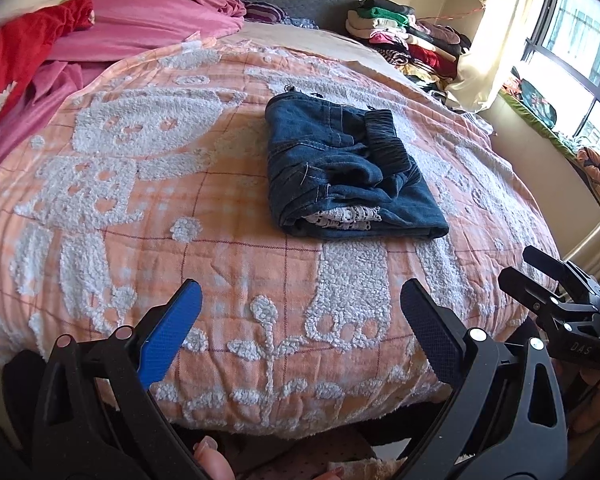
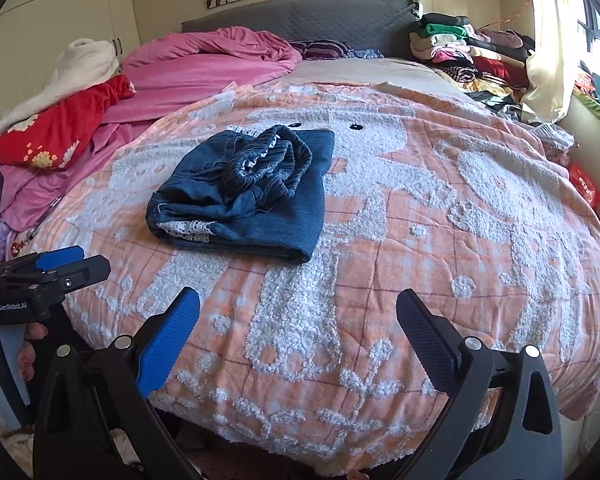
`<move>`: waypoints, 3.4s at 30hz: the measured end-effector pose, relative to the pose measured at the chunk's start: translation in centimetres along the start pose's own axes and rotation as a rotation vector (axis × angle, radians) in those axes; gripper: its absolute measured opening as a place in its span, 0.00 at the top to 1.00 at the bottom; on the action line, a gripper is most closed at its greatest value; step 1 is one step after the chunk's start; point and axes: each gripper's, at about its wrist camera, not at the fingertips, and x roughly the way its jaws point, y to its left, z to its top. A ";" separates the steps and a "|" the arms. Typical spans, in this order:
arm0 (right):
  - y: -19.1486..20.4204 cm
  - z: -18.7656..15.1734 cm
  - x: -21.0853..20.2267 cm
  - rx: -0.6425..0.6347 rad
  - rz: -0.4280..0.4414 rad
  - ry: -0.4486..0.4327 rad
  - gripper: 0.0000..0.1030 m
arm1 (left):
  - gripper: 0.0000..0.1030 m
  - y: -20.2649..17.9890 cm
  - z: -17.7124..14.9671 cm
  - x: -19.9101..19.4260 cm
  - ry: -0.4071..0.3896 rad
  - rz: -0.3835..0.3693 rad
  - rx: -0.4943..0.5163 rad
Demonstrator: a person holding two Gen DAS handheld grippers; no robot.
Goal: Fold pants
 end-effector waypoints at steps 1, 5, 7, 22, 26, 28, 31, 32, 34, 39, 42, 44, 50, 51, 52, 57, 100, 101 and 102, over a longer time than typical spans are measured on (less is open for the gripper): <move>0.0 0.0 -0.1 0.000 -0.003 0.000 0.05 | 0.09 0.0 0.1 0.0 0.000 0.001 -0.001; 0.1 0.0 -0.1 0.000 -0.003 -0.002 0.05 | 0.09 0.1 0.2 0.0 -0.002 0.001 -0.001; 0.1 0.1 -0.2 0.000 0.002 -0.006 0.05 | 0.09 0.1 0.2 -0.1 -0.004 -0.001 -0.005; 0.2 0.1 -0.6 0.010 -0.010 -0.008 0.05 | 0.09 0.4 0.2 -0.5 -0.004 0.019 -0.012; 0.2 0.1 -0.6 0.011 -0.013 -0.009 0.05 | 0.09 0.5 0.3 -0.6 -0.007 0.020 -0.014; 0.2 0.1 -0.7 0.013 -0.013 -0.011 0.05 | 0.09 0.5 0.3 -0.7 -0.003 0.015 -0.012; 0.2 0.1 -0.7 0.011 -0.014 -0.011 0.05 | 0.09 0.5 0.3 -0.7 0.000 0.018 -0.012; 0.2 0.1 -0.7 0.012 -0.014 -0.011 0.05 | 0.09 0.5 0.3 -0.7 0.001 0.020 -0.012; 0.2 0.1 -0.7 0.012 -0.012 -0.011 0.05 | 0.09 0.5 0.2 -0.7 0.002 0.017 -0.011; 0.2 0.1 -0.6 0.012 -0.014 -0.011 0.05 | 0.09 0.4 0.1 -0.7 0.005 0.019 -0.011; 0.2 0.1 -0.8 0.014 -0.017 -0.012 0.05 | 0.09 0.4 0.1 -0.6 0.005 0.020 -0.011; 0.2 0.1 -0.8 0.014 -0.017 -0.013 0.05 | 0.09 0.5 0.1 -0.6 0.007 0.020 -0.014; 0.1 0.1 -0.8 0.020 -0.019 -0.015 0.05 | 0.09 0.6 0.1 -0.6 0.008 0.028 -0.014; 0.1 0.1 -0.9 0.024 -0.022 -0.016 0.05 | 0.09 0.7 0.2 -0.6 0.008 0.028 -0.015; 0.0 0.1 -0.9 0.027 -0.024 -0.016 0.05 | 0.09 0.7 0.2 -0.6 0.008 0.030 -0.015; 0.0 0.0 -0.8 0.036 -0.027 -0.014 0.05 | 0.09 0.7 0.3 -0.7 0.005 0.029 -0.015; -17.5 2.8 1.7 0.277 -0.317 -0.004 0.05 | 0.09 13.1 6.8 5.0 0.048 0.299 -0.136; -19.8 3.2 2.1 0.292 -0.370 0.006 0.05 | 0.09 15.3 7.9 6.1 0.061 0.347 -0.156; -22.6 3.7 2.7 0.305 -0.421 0.016 0.05 | 0.09 17.3 8.9 6.8 0.064 0.385 -0.179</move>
